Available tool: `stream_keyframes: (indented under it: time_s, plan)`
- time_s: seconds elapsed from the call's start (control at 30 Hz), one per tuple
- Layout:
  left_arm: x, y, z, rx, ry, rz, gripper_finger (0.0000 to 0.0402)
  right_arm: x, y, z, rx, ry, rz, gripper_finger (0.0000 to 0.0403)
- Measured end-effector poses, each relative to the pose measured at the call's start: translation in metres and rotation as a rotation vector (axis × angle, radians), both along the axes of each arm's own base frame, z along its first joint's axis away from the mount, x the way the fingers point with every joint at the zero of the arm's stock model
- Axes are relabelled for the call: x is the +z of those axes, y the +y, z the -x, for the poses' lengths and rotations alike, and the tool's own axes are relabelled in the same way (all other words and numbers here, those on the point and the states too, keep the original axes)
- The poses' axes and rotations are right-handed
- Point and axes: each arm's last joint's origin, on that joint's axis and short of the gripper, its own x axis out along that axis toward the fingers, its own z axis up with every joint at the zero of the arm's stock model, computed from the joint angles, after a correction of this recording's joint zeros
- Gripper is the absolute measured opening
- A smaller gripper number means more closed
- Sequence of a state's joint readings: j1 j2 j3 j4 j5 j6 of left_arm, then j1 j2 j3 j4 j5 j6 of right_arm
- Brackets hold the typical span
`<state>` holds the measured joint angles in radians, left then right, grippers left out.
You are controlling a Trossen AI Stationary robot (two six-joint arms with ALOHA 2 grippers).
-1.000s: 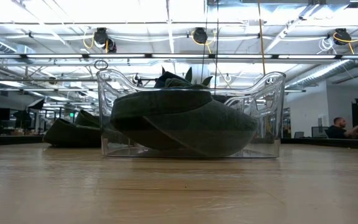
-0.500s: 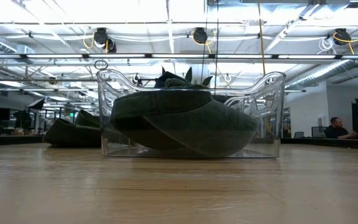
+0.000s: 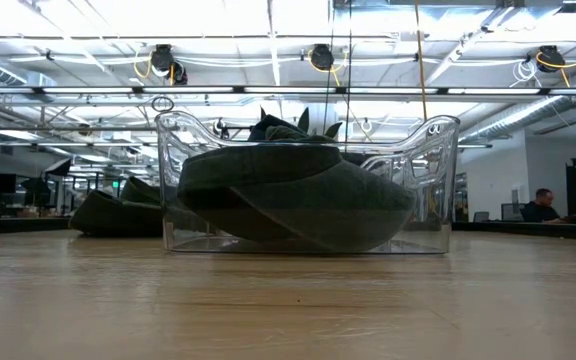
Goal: Pick & Place hat
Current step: Put the bottom black cap into the bottom transparent bin
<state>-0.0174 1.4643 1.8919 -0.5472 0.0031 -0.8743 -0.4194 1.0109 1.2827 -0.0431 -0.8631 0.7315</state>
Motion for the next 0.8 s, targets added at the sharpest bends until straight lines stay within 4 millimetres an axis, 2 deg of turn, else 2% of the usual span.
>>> stream_keyframes:
  time_s: [0.5, 0.8]
  plan:
    - [-0.0004, -0.0013, -0.0005, -0.048, 0.003, 0.011, 0.0025, -0.0007, 0.0003, 0.0009, -0.001, 0.006, 0.005, 0.0001]
    - [0.0034, -0.0002, 0.0028, -0.075, -0.025, -0.034, 0.0018, -0.0004, 0.0002, 0.0024, 0.024, -0.007, 0.037, 0.0042]
